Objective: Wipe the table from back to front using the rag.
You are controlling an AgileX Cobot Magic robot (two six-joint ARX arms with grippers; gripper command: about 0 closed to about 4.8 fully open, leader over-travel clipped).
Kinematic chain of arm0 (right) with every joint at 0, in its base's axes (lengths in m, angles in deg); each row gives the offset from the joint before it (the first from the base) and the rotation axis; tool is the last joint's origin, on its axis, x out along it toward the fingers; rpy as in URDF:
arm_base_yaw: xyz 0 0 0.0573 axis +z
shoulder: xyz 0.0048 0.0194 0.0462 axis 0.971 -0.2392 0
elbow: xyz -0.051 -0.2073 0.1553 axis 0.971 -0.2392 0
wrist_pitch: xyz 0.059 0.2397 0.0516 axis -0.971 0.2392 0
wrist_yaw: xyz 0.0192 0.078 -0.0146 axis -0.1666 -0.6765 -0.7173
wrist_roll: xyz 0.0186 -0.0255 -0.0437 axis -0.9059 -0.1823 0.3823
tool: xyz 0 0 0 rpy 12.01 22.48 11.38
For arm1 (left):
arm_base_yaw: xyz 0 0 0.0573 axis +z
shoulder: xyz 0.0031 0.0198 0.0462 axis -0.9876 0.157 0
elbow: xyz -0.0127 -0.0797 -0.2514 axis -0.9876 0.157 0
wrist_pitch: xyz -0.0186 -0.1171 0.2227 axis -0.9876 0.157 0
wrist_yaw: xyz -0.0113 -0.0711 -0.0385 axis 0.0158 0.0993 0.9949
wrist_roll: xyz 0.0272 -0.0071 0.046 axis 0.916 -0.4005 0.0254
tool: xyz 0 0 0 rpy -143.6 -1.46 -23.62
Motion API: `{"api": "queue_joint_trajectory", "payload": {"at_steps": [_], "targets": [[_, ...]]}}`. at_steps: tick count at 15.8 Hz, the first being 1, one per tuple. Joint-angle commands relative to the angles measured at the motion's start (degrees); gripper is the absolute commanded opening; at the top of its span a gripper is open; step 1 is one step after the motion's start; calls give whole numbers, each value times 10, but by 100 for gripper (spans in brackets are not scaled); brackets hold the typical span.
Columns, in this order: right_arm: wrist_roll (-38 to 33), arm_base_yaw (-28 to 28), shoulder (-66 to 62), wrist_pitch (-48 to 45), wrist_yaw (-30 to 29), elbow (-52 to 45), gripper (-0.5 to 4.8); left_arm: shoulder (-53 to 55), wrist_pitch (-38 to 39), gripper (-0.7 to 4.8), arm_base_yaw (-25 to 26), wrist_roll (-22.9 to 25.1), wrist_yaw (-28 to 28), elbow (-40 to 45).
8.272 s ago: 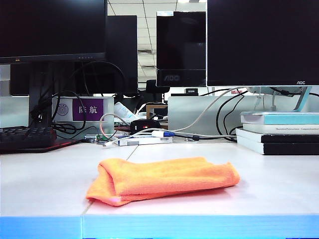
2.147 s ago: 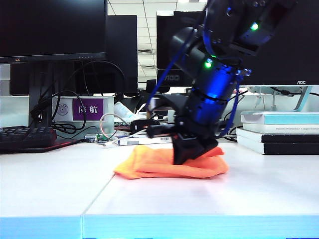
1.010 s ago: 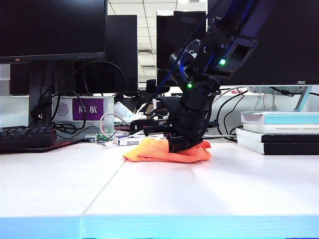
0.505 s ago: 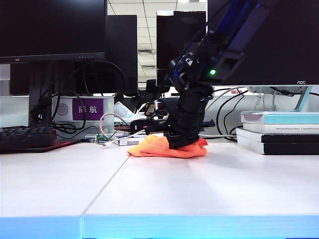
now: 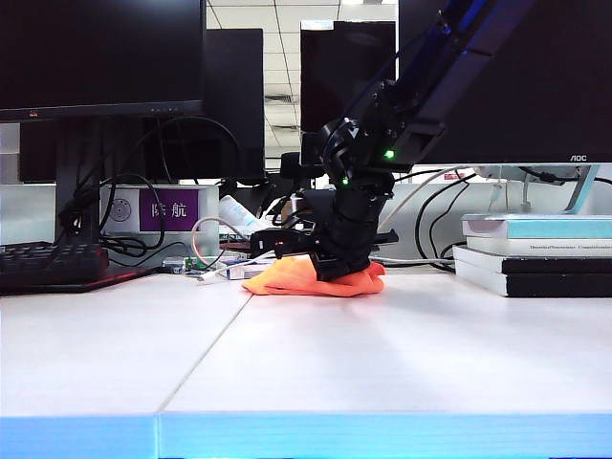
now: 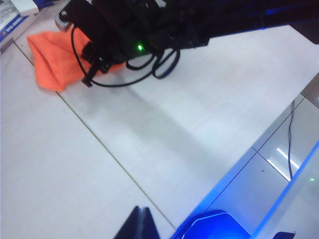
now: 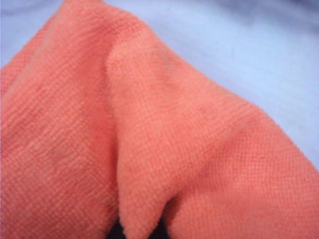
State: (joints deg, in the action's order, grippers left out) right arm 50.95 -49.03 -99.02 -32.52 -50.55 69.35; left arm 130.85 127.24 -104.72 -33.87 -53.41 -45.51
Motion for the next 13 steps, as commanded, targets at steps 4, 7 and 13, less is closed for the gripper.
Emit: {"api": "queue_joint_trajectory", "payload": {"at_steps": [4,7,13], "targets": [[8,-16,-61,51,3,98,-1,0,6,-6,0,0,4,-2],[8,-19,-92,54,2,149,-1,0,9,-6,0,0,4,-2],[15,-28,-162,81,3,280,-1,0,9,-6,0,-2,4,-2]]}}
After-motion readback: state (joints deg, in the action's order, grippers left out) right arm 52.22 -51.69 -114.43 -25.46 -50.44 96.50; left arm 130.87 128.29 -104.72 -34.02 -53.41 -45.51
